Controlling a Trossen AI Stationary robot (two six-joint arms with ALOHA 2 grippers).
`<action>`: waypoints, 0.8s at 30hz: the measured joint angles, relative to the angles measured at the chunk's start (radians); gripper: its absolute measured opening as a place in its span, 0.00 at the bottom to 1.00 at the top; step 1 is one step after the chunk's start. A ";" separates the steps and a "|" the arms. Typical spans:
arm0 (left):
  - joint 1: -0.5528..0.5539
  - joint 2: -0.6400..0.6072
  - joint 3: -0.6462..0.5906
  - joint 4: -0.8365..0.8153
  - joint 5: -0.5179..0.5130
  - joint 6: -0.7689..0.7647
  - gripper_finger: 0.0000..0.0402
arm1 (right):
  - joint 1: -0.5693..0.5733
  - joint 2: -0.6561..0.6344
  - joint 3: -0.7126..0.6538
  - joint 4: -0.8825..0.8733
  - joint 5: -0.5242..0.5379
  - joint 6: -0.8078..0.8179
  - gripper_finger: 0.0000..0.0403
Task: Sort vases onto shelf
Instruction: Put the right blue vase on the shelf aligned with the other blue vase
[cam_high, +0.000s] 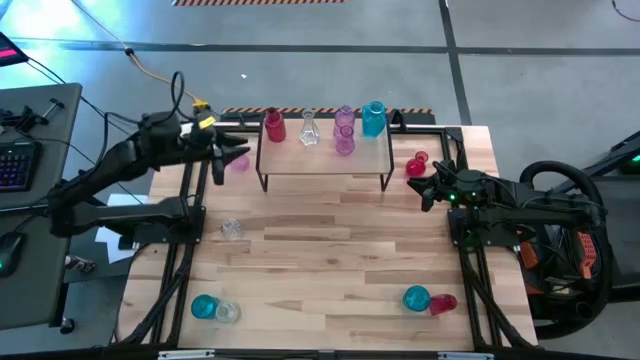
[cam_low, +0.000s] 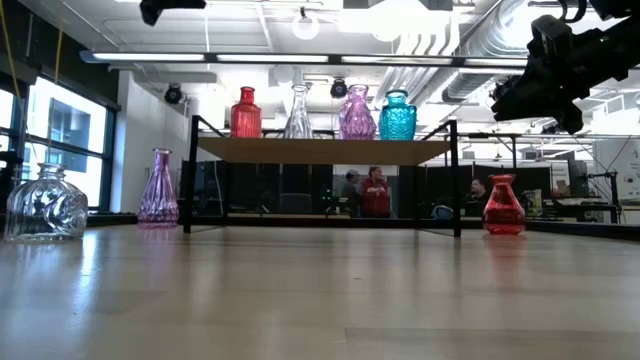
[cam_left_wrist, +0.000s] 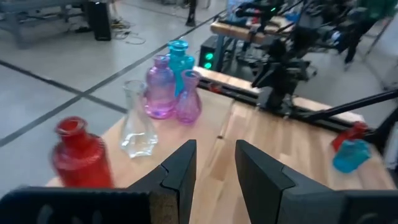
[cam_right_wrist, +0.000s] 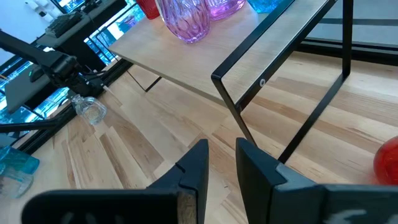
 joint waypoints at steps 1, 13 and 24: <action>-0.008 -0.012 -0.017 0.016 0.007 -0.012 0.26 | 0.000 0.000 0.000 0.000 0.000 0.000 0.15; -0.128 -0.016 -0.157 0.313 0.125 -0.154 0.26 | 0.000 0.000 0.000 0.002 0.001 -0.001 0.15; -0.192 0.128 -0.175 0.529 0.099 -0.243 0.26 | 0.000 0.000 0.000 0.019 0.007 0.056 0.15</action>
